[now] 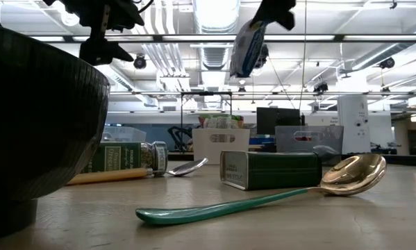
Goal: Pick & Place Food Item
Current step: Put the blue noodle pack into the white bin
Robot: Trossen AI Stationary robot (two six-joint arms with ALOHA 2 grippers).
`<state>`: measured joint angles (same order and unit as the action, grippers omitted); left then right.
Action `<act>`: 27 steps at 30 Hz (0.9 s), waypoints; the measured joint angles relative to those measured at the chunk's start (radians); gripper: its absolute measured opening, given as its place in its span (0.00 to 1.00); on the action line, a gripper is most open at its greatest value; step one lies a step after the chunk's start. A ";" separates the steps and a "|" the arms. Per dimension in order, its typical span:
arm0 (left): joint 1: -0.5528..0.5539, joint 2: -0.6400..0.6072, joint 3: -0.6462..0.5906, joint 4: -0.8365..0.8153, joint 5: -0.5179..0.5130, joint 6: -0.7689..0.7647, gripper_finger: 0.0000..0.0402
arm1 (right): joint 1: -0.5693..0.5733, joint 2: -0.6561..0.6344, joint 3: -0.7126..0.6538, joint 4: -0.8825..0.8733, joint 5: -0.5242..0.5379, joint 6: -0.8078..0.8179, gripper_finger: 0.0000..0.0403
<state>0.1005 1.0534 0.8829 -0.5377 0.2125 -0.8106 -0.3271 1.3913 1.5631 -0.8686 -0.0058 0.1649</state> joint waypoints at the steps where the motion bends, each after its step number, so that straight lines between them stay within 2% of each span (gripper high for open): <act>1: 0.000 0.000 0.000 0.000 -0.003 -0.008 0.79 | -0.018 0.010 0.000 0.012 -0.024 -0.029 0.02; 6: 0.000 0.000 0.000 0.003 -0.011 -0.036 0.79 | -0.093 0.064 0.010 0.057 -0.130 -0.176 0.02; 15: 0.000 0.000 0.000 0.004 -0.040 -0.059 0.79 | -0.175 0.228 0.185 0.030 -0.187 -0.479 0.02; 27: 0.000 0.000 0.000 0.003 -0.083 -0.085 0.79 | -0.204 0.559 0.569 -0.309 -0.181 -0.953 0.02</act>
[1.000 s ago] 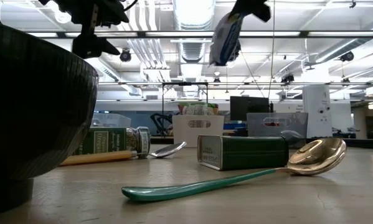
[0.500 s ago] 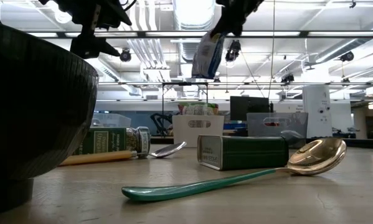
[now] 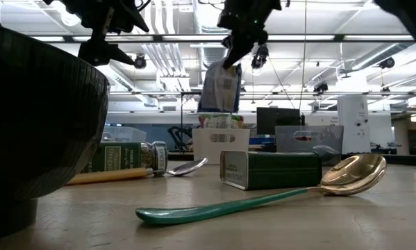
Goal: Pick & Place Food Item
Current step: Put the blue noodle pack into the white bin
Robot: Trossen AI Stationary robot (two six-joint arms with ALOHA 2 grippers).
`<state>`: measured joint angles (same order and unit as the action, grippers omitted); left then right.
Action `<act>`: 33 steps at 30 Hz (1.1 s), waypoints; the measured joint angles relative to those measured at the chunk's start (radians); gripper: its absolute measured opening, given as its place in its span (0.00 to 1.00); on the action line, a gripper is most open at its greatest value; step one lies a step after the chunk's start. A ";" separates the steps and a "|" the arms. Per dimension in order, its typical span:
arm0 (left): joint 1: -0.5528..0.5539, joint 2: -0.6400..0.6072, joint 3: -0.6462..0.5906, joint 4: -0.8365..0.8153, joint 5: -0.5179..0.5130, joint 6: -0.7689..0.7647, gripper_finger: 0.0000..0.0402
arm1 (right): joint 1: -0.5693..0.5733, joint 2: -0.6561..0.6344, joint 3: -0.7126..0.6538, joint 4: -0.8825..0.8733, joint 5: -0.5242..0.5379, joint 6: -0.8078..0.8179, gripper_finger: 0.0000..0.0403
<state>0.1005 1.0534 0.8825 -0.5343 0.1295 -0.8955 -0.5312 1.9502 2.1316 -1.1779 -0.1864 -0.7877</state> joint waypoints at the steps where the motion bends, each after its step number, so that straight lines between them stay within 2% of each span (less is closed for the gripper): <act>1: 0.000 0.000 0.000 0.000 0.000 0.000 0.79 | 0.001 0.020 0.024 -0.016 0.001 -0.030 0.02; 9: -0.001 0.000 0.000 0.000 -0.016 0.000 0.79 | 0.002 0.115 0.134 -0.101 0.011 -0.200 0.02; 12: -0.001 0.000 0.000 0.000 -0.026 -0.002 0.79 | 0.007 0.126 0.135 -0.102 0.069 -0.217 0.02; 20: 0.000 0.000 0.000 0.000 -0.033 -0.002 0.79 | 0.019 0.140 0.087 -0.105 0.168 -0.223 0.02; 33: 0.000 0.000 0.000 0.000 -0.033 0.000 0.79 | 0.041 0.140 -0.055 -0.007 0.190 -0.218 0.02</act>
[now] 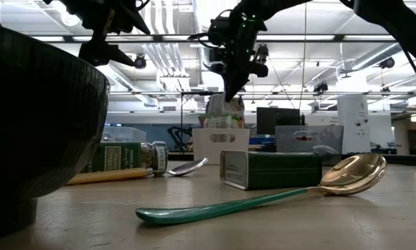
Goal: Pick & Place Food Item
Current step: Put the blue noodle pack into the white bin
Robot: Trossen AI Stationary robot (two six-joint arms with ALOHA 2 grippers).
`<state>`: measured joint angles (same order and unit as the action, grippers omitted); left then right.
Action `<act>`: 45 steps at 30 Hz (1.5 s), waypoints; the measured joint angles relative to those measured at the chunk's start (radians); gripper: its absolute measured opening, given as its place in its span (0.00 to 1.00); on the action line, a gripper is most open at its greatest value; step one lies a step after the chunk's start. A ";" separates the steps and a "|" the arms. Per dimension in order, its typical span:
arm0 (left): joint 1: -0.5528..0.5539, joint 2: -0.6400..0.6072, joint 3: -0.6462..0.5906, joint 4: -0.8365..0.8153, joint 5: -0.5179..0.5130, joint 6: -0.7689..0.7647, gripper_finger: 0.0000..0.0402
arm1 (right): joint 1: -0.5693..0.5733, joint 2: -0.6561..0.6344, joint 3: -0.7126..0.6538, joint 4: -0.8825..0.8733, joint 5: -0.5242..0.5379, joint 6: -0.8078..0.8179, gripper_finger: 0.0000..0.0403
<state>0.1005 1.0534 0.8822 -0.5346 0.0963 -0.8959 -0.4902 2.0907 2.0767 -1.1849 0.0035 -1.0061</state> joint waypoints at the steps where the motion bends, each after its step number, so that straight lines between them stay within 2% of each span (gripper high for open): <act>1: 0.000 0.000 0.000 0.000 0.000 0.000 0.79 | 0.003 0.000 -0.009 0.010 0.000 0.000 0.02; 13: 0.000 0.000 0.000 0.000 0.000 -0.003 0.79 | 0.044 0.000 -0.048 0.076 -0.002 0.001 0.02; 32: 0.000 0.000 0.000 0.000 0.000 -0.021 0.79 | 0.051 0.000 -0.054 0.130 -0.014 0.115 0.02; 37: 0.000 0.000 0.000 0.000 0.000 -0.021 0.79 | 0.047 -0.001 -0.095 0.156 -0.064 0.148 0.02; 45: 0.000 0.000 0.000 0.000 0.000 -0.021 0.79 | 0.045 -0.002 -0.182 0.224 -0.065 0.167 0.02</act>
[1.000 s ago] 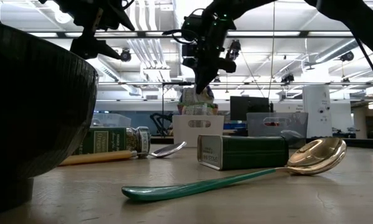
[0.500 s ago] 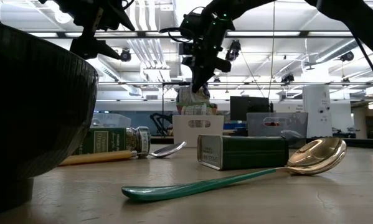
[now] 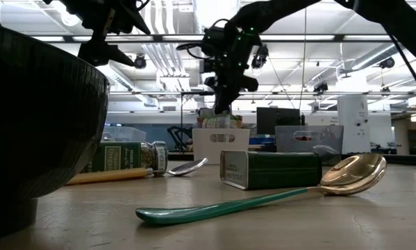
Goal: Pick & Place Food Item
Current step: Put the blue noodle pack into the white bin
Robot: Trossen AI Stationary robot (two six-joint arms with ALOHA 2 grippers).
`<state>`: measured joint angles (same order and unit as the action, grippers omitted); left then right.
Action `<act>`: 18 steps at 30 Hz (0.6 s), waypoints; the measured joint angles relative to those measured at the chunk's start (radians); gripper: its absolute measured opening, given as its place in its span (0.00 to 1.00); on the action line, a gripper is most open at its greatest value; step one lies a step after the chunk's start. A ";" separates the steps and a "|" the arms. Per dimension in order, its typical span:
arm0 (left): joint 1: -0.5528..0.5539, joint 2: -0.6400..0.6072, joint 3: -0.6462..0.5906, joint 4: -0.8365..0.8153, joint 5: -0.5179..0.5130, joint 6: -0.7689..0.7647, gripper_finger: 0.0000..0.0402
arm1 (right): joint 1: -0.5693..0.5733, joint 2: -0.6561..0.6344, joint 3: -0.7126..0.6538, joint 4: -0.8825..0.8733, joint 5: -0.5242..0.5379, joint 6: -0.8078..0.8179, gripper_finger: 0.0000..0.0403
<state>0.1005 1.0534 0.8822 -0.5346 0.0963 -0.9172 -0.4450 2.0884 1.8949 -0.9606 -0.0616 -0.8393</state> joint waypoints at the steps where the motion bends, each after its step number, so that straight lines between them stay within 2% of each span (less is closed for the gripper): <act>1: 0.000 0.000 0.000 0.000 0.000 0.000 0.79 | 0.000 0.000 -0.003 0.009 0.000 0.012 0.02; 11: 0.000 0.000 0.000 0.000 0.000 0.000 0.79 | -0.006 0.000 0.104 0.025 -0.037 0.153 0.02; 18: 0.000 0.000 0.000 0.000 0.000 0.000 0.79 | -0.040 0.000 0.071 0.018 -0.051 0.235 0.02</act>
<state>0.1003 1.0534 0.8822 -0.5348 0.0963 -0.9169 -0.4848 2.0884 1.9662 -0.9427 -0.1130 -0.6043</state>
